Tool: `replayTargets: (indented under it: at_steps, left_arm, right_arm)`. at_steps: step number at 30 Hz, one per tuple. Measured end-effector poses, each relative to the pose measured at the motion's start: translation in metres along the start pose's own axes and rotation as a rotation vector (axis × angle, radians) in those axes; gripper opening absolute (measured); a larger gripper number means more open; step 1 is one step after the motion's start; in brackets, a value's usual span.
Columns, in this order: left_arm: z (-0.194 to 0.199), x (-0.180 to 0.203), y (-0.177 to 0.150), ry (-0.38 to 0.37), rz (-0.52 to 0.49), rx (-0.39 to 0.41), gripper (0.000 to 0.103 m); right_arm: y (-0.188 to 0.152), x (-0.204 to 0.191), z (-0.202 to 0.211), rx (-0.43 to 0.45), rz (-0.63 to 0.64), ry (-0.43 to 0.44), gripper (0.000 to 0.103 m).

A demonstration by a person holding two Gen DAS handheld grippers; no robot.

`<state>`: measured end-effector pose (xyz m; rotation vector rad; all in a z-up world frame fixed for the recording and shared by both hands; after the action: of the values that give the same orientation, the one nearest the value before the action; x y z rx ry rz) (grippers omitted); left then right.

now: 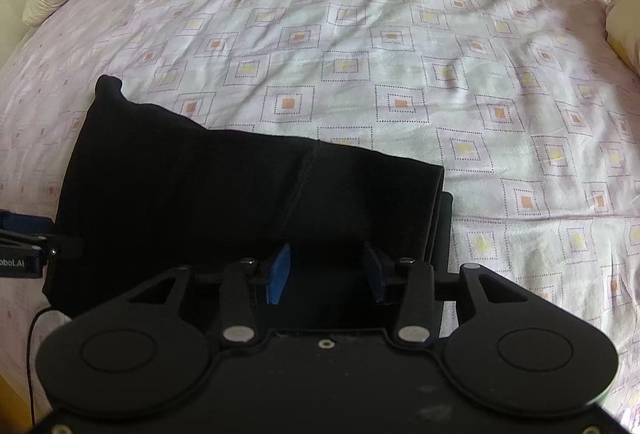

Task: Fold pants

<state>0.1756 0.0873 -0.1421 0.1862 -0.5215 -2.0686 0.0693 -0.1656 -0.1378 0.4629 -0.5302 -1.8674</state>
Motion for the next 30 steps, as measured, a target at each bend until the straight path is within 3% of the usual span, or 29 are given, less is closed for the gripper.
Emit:
replayTargets:
  at_steps: [7, 11, 16, 23, 30]
  left_arm:
    - [0.003, 0.000, -0.007, -0.006, 0.015, 0.013, 0.059]
    - [-0.001, 0.000, 0.000, -0.020, -0.020, 0.005, 0.061]
    - [-0.006, 0.004, 0.015, -0.034, -0.055, 0.035, 0.061]
    - [-0.028, 0.006, 0.033, -0.063, -0.023, 0.022, 0.076]
    - [-0.045, 0.001, 0.053, -0.080, 0.020, -0.014, 0.093]
  right_arm:
    - [-0.039, -0.008, 0.028, 0.025, 0.037, 0.047, 0.049]
    - [-0.043, 0.001, 0.042, 0.031, -0.037, 0.092, 0.050]
    - [-0.030, 0.035, 0.055, 0.103, -0.186, -0.005, 0.051]
    - [-0.031, 0.073, 0.015, -0.043, -0.347, 0.043, 0.054]
    - [-0.027, 0.080, -0.010, -0.065, -0.407, 0.120, 0.070]
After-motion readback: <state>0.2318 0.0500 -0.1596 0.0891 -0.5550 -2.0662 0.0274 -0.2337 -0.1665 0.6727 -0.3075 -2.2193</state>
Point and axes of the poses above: each gripper's, at about its wrist camera, not at the fingertips, and z roughly against the way its jaws point, x to its right, y to its top, the point moved 3 cm from there along -z, roughly the way its jaws point, and after that the axes turned 12 degrees about x, right-handed, at the moved point
